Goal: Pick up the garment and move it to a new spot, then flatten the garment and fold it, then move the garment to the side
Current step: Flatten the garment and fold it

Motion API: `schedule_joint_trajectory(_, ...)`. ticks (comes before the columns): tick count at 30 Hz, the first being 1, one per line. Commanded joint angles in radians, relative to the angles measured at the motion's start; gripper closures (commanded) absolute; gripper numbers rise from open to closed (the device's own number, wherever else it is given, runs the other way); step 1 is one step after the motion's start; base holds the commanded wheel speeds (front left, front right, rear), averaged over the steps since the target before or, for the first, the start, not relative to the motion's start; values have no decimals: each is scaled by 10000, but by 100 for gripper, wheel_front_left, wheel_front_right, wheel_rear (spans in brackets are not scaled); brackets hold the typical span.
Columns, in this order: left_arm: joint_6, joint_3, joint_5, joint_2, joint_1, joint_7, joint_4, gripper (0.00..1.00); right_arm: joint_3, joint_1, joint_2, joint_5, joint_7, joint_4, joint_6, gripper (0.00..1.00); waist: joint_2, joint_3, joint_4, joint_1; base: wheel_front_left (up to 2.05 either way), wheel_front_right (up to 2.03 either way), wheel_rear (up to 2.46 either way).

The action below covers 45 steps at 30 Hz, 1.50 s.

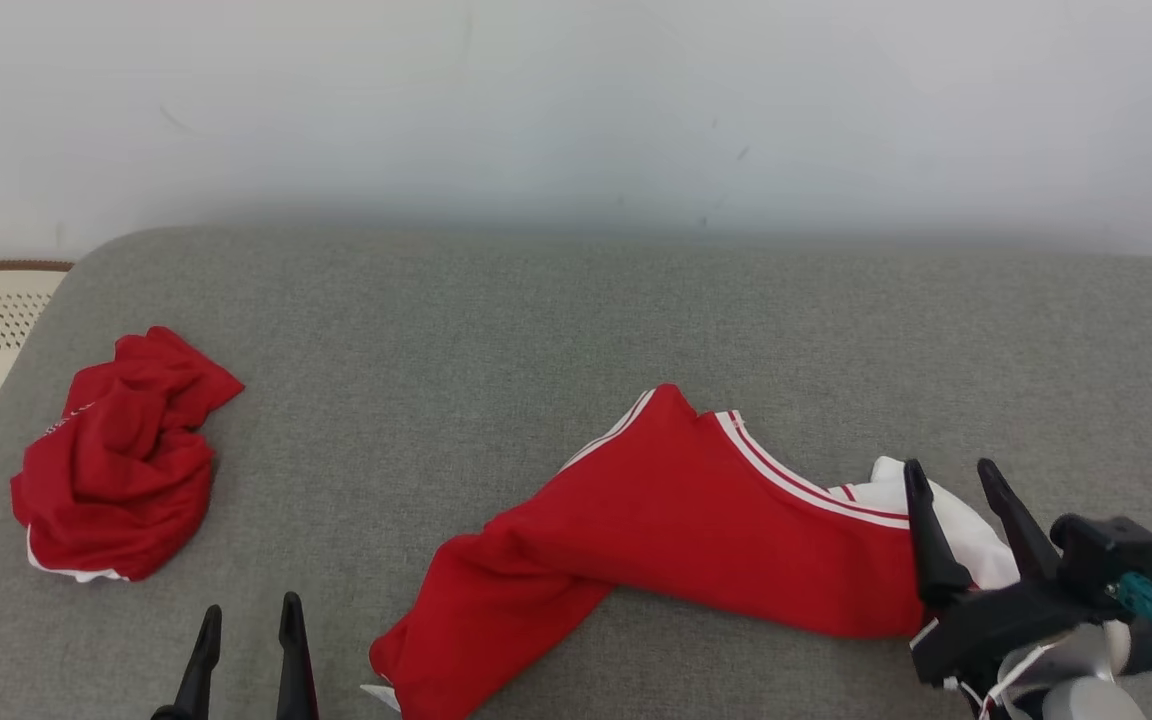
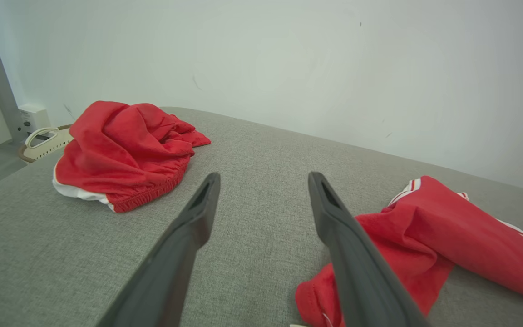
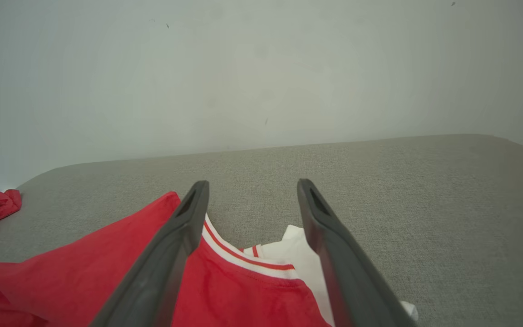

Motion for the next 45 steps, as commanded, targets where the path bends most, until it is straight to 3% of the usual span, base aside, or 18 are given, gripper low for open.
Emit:
schedule_joint_trajectory(1,-81,65,104,-44,-99,-17,30,0,231,-580,-107,110,82,391,8,0,0,169,176,0,0,0,0)
schedule_joint_trajectory(15,-513,-275,330,-337,-587,-17,349,0,1377,-4082,-751,728,325,4804,8,0,0,923,1340,0,0,0,0)
schedule_joint_trajectory(31,-377,-780,26,-394,-1021,-17,522,0,2805,-6406,-844,1300,958,8940,8,0,0,1299,2007,0,0,0,0)
schedule_joint_trajectory(32,-363,-791,10,-393,-1025,-17,522,0,2838,-6498,-832,1389,913,9063,8,8,0,1299,2012,0,0,0,0)
schedule_joint_trajectory(33,-353,-800,-5,-394,-1027,-17,525,0,2920,-6564,-828,1401,942,9214,7,56,0,1291,2019,0,0,0,0)
schedule_joint_trajectory(34,-354,-801,-15,-394,-1008,-17,529,0,3026,-6596,-817,1417,960,9318,8,84,0,1287,2024,0,0,0,0)
schedule_joint_trajectory(35,-357,-806,-23,-393,-979,-17,542,0,3113,-6634,-809,1452,916,9433,8,100,0,1279,2026,0,0,0,0)
schedule_joint_trajectory(45,-283,-729,-83,-395,-968,-17,590,0,3653,-7461,-1099,1704,-274,9755,7,100,0,1241,1916,0,0,0,0)
